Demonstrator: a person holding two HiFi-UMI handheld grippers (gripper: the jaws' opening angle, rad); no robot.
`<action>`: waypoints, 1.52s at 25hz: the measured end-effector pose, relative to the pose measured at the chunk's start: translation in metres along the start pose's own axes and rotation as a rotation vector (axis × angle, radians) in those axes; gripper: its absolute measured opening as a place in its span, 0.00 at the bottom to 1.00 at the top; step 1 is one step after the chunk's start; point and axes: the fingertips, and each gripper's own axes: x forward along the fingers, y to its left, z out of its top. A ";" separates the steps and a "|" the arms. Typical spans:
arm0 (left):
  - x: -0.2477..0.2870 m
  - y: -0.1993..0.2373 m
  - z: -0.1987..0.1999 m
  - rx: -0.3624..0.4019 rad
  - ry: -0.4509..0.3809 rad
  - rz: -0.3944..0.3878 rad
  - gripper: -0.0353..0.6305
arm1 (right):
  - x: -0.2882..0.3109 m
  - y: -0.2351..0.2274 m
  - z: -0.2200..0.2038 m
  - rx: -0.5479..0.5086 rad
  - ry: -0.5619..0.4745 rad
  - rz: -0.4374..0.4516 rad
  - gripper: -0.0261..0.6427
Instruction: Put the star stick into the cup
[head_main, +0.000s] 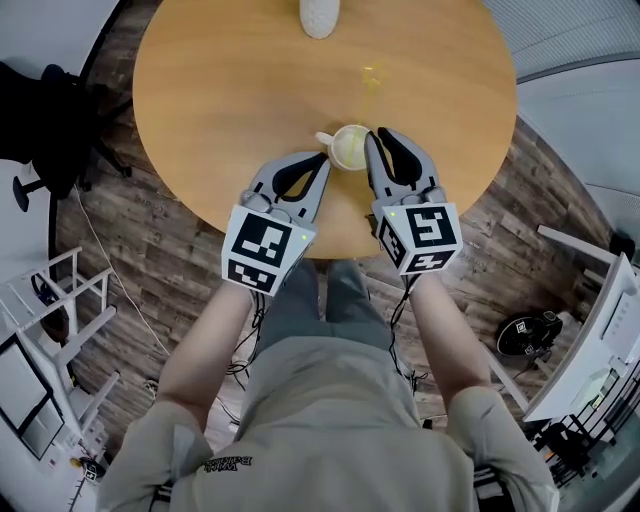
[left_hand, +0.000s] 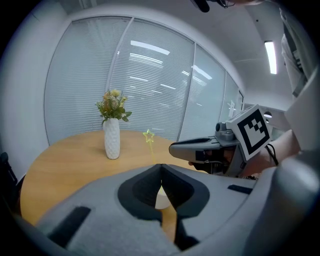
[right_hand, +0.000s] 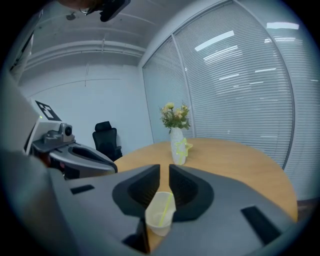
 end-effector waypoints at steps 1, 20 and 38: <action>-0.002 -0.001 0.005 0.003 -0.007 0.002 0.09 | -0.002 0.000 0.004 -0.002 -0.007 -0.001 0.10; -0.054 -0.020 0.134 0.116 -0.197 0.058 0.09 | -0.085 0.015 0.154 -0.138 -0.237 0.009 0.09; -0.146 -0.065 0.229 0.206 -0.413 0.062 0.09 | -0.187 0.063 0.260 -0.221 -0.454 0.069 0.09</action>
